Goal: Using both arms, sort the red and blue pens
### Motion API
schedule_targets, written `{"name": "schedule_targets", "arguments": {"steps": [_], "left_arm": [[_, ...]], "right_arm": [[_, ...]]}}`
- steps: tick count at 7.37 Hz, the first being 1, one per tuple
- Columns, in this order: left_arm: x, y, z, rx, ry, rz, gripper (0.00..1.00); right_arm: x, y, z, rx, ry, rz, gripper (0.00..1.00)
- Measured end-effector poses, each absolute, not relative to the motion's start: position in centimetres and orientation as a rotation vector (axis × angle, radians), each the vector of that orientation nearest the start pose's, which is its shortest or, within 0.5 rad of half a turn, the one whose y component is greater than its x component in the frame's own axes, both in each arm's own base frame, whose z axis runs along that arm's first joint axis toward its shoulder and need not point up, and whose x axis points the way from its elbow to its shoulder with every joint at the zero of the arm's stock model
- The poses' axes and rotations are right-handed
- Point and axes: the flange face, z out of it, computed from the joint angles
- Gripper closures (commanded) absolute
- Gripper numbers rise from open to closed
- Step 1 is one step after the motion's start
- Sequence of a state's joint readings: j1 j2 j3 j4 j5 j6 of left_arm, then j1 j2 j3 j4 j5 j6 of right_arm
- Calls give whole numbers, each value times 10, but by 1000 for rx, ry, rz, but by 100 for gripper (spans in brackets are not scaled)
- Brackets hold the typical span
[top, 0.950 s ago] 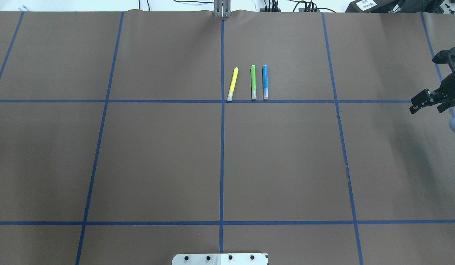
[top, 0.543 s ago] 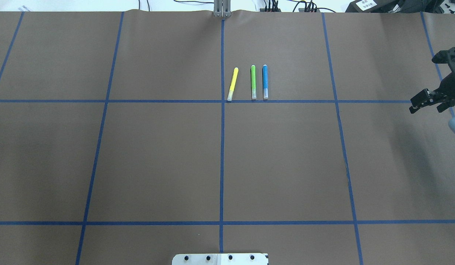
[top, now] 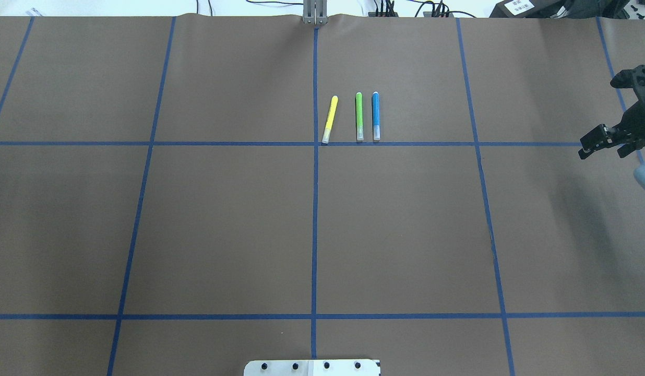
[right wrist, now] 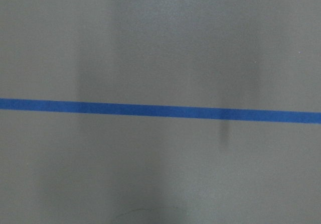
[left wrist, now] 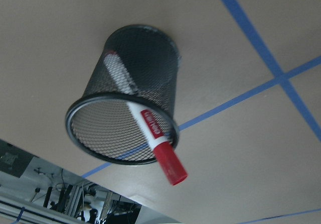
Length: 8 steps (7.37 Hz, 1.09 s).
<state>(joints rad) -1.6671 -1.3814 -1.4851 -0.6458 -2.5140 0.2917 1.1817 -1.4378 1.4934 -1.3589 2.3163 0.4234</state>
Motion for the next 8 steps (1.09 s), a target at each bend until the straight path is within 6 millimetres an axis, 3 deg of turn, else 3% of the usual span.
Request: {"name": "schedule_targets", "arguments": {"steps": [3, 5, 7, 8], "left_arm": [[-85, -338, 792, -551, 1018, -208, 0], [-89, -381, 774, -264, 997, -53, 0], [-91, -416, 751, -120, 975, 8, 0], [-92, -433, 739, -90, 968, -2, 0]], "right_arm": [[-153, -547, 601, -51, -785, -71, 0], [-158, -551, 589, -35, -793, -77, 0], [-189, -564, 561, -29, -800, -72, 0], [-223, -573, 537, -21, -793, -76, 0]]}}
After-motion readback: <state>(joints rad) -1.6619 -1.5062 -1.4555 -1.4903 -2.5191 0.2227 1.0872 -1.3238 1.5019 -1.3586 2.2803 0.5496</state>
